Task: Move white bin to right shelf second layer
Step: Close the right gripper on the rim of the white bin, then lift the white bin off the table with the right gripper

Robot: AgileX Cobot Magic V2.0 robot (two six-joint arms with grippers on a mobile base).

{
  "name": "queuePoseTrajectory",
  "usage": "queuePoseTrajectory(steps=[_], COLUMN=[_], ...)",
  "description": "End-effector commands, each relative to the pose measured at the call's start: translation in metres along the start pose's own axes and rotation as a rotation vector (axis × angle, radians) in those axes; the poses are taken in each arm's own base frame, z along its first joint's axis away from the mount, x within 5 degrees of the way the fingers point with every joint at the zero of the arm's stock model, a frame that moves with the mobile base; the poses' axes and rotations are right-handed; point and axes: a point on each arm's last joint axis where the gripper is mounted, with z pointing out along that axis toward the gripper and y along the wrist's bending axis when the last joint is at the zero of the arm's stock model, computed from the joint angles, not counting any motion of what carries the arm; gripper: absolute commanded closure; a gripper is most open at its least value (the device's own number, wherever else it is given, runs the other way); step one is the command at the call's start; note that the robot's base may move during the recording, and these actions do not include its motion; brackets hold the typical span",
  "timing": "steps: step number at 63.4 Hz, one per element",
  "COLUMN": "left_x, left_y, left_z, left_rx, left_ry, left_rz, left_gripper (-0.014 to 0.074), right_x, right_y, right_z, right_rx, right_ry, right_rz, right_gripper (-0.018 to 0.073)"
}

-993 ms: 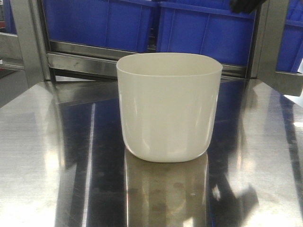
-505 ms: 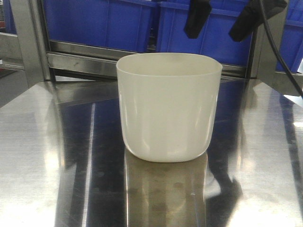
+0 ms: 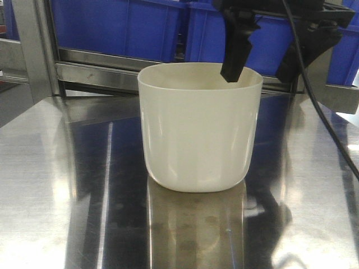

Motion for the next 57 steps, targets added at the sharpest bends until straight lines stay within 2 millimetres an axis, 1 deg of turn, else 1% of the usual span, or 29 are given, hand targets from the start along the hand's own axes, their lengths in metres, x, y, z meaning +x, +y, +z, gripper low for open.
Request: queuePoseTrajectory(steps=[1, 30, 37, 49, 53, 57], left_x=[0.002, 0.002, 0.002, 0.002, 0.002, 0.002], left_y=[0.0, 0.0, 0.0, 0.0, 0.0, 0.0], left_z=[-0.001, -0.001, -0.001, -0.001, -0.001, -0.001], left_rx=[-0.005, -0.005, -0.005, -0.005, -0.005, -0.005], left_ry=[-0.073, -0.073, -0.073, -0.073, -0.073, -0.073], left_rz=[-0.015, -0.015, -0.015, -0.015, -0.015, -0.015], left_gripper=[0.0512, 0.0512, 0.0512, 0.0512, 0.0512, 0.0512], right_x=[-0.008, -0.011, -0.011, -0.011, -0.011, -0.011], right_y=[0.004, 0.001, 0.0, 0.0, 0.0, 0.0], right_z=[-0.017, 0.031, 0.038, 0.043, 0.044, 0.044], right_rx=[-0.022, -0.006, -0.003, -0.002, -0.001, -0.001], right_ry=[-0.08, 0.033, 0.052, 0.061, 0.063, 0.063], right_rz=[-0.01, 0.004, 0.006, 0.008, 0.008, 0.008], right_gripper=[-0.0063, -0.0063, -0.0063, -0.006, -0.003, 0.0055])
